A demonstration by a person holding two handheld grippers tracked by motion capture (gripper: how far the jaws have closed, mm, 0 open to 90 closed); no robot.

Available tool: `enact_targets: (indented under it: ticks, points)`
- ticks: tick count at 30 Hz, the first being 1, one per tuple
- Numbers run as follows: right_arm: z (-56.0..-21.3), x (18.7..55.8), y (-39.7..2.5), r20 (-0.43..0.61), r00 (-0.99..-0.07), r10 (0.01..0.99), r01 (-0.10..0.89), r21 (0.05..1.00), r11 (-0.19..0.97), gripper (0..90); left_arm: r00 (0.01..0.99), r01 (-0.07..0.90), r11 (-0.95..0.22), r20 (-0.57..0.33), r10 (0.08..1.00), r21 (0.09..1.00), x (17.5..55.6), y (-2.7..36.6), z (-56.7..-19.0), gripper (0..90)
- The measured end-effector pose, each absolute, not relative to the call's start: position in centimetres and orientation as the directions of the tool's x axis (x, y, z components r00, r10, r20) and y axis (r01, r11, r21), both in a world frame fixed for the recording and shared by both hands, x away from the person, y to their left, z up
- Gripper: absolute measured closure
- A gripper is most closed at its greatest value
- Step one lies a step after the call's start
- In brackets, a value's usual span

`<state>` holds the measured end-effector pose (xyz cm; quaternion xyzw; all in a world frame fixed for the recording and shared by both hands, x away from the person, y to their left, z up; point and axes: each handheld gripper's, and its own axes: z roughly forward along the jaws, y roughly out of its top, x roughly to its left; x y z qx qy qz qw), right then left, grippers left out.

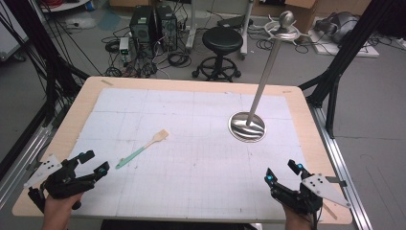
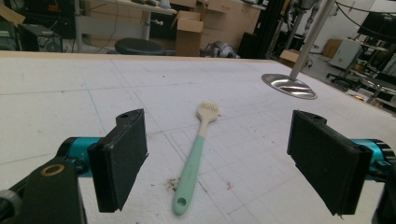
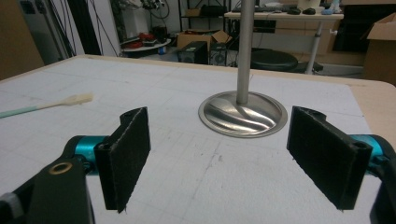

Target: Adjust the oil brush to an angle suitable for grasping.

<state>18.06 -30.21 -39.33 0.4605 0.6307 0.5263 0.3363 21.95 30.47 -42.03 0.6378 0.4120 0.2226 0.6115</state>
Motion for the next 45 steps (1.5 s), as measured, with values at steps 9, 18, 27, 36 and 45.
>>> enact_targets:
  ticks: [9, 18, 27, 36, 45]
  points:
    - [-39.5, 17.7, -30.7, 0.078, -0.33, 0.941, 0.231, 0.973, 0.001, 20.7, 0.563, 0.282, 0.073, -0.227, 0.795, 0.957, 22.8, 29.6, -42.0, 23.4]
    - [-39.4, 17.1, -30.9, 0.084, -0.318, 0.944, 0.229, 0.973, -0.009, 20.7, 0.572, 0.315, 0.048, -0.23, 0.787, 0.948, 24.9, 29.4, -41.2, 71.7]
    - [-39.5, 17.4, -30.3, 0.076, -0.337, 0.939, 0.239, 0.971, 0.008, 20.9, 0.512, 0.433, -0.058, -0.192, 0.837, 0.9, 31.0, 26.1, -41.0, 89.6]
    - [-39.7, 17.8, -30.1, 0.075, -0.351, 0.933, 0.251, 0.968, 0.017, 20.9, 0.473, 0.557, -0.129, -0.186, 0.861, 0.821, 35.9, 22.2, -44.3, 89.6]
    - [-39.8, 18.2, -29.6, 0.086, -0.378, 0.922, 0.262, 0.965, 0.018, 21.0, 0.495, 0.593, -0.241, -0.111, 0.862, 0.768, 36.4, 20.2, -44.7, 89.5]
